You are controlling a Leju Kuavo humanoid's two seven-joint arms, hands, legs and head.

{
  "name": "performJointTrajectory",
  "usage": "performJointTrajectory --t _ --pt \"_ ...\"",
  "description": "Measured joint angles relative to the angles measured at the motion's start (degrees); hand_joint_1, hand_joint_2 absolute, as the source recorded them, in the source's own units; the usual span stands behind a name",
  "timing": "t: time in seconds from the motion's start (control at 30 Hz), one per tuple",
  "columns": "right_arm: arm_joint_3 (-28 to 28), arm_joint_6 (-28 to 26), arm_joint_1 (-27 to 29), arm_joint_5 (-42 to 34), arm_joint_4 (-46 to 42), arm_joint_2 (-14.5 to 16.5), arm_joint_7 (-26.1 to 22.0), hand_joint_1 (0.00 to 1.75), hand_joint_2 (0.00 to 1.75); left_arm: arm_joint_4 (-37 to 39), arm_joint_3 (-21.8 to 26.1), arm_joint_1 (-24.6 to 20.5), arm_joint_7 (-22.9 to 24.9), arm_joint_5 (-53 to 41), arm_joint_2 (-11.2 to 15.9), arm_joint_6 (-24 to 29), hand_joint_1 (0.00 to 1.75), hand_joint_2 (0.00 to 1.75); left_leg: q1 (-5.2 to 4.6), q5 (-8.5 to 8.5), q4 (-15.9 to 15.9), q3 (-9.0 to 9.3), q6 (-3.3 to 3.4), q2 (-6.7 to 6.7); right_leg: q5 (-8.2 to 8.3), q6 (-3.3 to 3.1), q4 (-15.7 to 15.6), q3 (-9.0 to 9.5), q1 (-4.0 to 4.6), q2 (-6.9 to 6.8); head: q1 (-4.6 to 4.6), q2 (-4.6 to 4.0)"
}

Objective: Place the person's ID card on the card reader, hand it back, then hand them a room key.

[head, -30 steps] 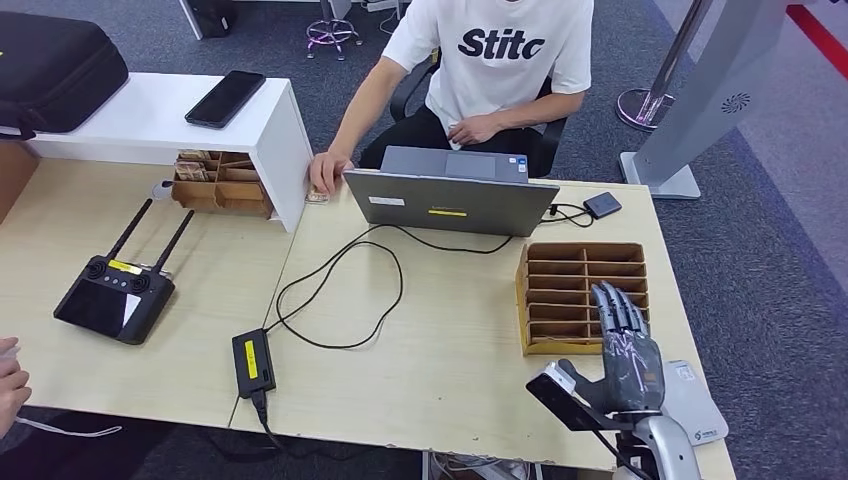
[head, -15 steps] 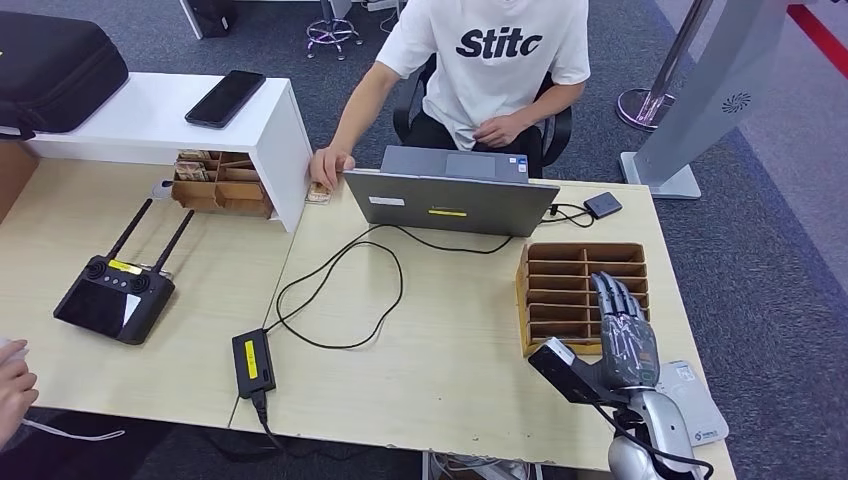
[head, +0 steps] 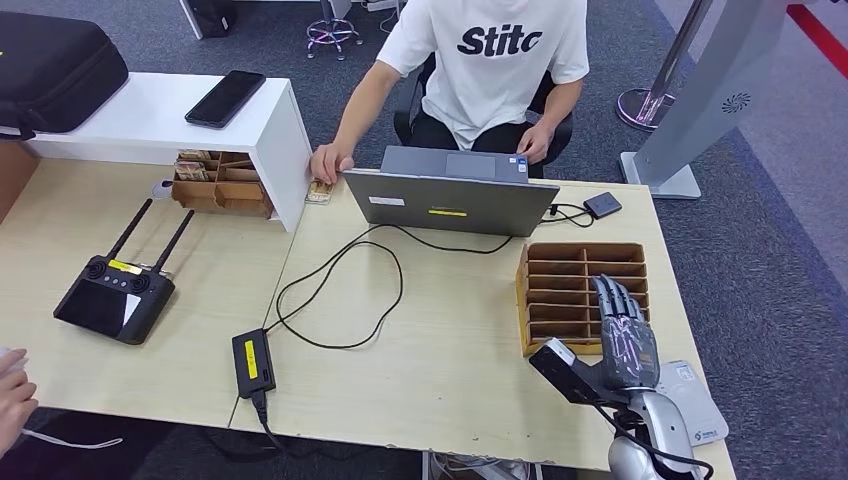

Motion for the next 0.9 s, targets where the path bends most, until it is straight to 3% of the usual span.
performJointTrajectory --t 0.67,0.9 --pt "-0.22 -0.26 2.13 -0.96 -1.28 0.97 -0.63 0.0 1.75 0.0 -0.02 0.03 -0.19 0.67 0.0 -0.03 0.0 1.75 0.0 0.0 0.0 0.0 0.0 0.01 0.0 0.0 0.0 0.0 0.0 0.0 0.01 0.0" --pt "-0.05 -1.67 2.55 2.97 -1.25 1.26 0.37 0.0 1.75 0.0 -0.02 0.02 -0.2 0.67 0.0 -0.07 0.0 1.75 0.0 0.0 0.0 0.0 0.0 0.01 0.0 0.0 0.0 -0.01 0.0 0.0 0.01 0.0"
